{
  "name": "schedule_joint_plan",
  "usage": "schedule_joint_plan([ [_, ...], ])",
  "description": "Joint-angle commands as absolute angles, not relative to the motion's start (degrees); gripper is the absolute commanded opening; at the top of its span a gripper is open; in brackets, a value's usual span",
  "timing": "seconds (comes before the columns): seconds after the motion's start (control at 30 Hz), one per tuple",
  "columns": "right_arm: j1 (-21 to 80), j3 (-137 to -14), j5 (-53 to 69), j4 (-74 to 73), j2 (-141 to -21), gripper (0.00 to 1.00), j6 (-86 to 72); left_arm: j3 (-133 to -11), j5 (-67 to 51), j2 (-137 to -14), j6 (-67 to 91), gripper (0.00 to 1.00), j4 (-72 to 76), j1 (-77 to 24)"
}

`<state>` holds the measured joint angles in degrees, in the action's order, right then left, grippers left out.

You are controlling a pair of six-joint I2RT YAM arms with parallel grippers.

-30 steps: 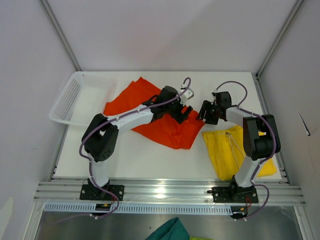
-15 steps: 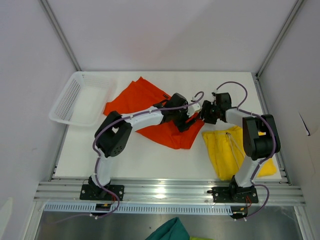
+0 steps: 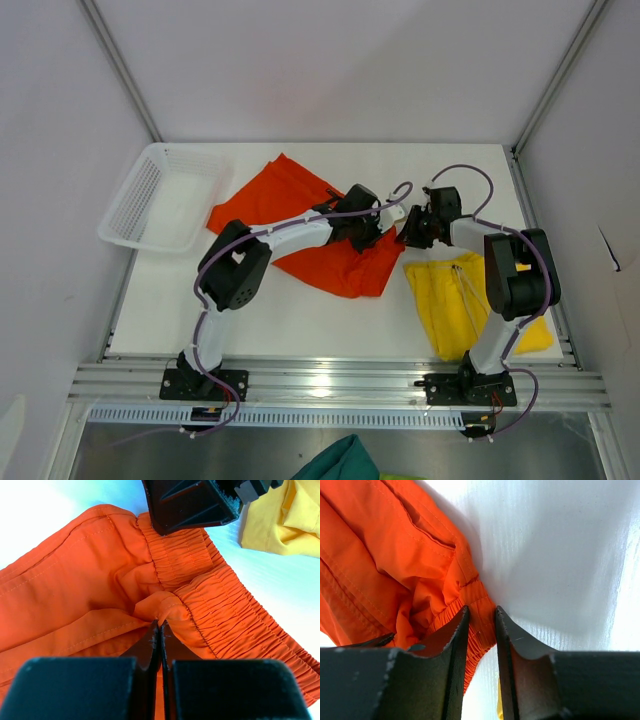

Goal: Fold and stack the shorts
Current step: Fold the shorts

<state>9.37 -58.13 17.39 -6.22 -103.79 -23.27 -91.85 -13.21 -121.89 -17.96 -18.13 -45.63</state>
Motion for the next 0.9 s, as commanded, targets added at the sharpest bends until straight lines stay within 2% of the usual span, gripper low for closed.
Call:
schedule_joint_plan([
  [0.0,9.93,-57.92,17.40,-6.59,-104.06,0.29,-22.41,-93.69,-13.45,-119.71,-17.23,0.00,-16.35,-45.97],
  [0.1,10.28,-57.92,17.32,-6.68,-103.89,0.26,-22.33,-93.78,-13.36,-118.48,-16.70,0.00,-15.12,-45.97],
  [0.5,10.63,-57.75,16.61,-7.38,-103.27,0.25,-21.97,-98.52,-12.57,-115.31,-15.73,0.00,-15.20,-45.97],
  [0.87,10.55,-56.69,16.08,-6.42,-101.60,0.27,-22.67,-108.45,-13.80,-121.63,-14.07,0.00,-18.02,-46.32],
])
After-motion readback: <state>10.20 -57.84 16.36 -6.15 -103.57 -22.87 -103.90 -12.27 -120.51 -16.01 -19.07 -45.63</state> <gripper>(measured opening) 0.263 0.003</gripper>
